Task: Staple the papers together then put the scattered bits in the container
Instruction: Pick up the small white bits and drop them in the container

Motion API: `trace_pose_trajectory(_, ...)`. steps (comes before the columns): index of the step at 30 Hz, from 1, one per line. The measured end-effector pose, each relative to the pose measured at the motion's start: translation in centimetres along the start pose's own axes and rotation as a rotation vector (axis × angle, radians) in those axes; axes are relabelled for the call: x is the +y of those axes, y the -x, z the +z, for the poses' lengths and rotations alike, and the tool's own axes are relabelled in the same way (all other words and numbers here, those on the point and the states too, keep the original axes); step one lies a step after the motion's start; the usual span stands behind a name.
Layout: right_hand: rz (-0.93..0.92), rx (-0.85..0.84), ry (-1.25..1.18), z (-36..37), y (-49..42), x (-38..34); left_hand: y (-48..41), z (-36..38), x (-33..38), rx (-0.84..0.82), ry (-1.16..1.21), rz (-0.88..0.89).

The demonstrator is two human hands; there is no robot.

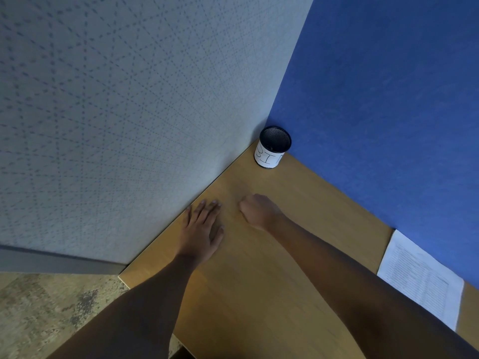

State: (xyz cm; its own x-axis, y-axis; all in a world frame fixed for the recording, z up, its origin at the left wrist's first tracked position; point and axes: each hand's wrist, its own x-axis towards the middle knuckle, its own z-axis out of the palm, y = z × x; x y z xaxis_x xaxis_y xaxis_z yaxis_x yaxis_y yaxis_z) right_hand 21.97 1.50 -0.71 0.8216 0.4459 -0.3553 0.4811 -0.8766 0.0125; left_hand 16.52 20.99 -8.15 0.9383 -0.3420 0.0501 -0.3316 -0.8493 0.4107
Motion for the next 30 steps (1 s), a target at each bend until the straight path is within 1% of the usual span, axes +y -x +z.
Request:
trace_pose_trajectory(3, -0.035, -0.011, 0.062, -0.5, -0.3, -0.4, 0.0, 0.1, 0.0, 0.001, 0.001, 0.002)
trace_pose_trajectory(7, -0.051, -0.041, 0.082, -0.9, -0.4, -0.6, 0.0, 0.1, 0.0, 0.001, 0.004, 0.000)
trace_pose_trajectory(18, -0.030, 0.002, -0.028, -0.5, -0.3, -0.1, -0.1, 0.1, 0.0, 0.002, -0.007, 0.003)
trace_pose_trajectory(25, 0.001, 0.024, -0.020, -0.2, -0.5, 0.3, 0.0, 0.1, 0.1, -0.008, -0.006, 0.005)
trace_pose_trajectory(27, 0.036, 0.050, -0.103, -0.1, -0.2, 0.6, 0.1, 0.0, 0.1, -0.004, 0.001, 0.007)
trace_pose_trajectory(30, 0.179, 0.124, -0.378, 0.5, 0.7, 1.0, 0.0, -0.1, 0.1, 0.002, 0.005, 0.015)
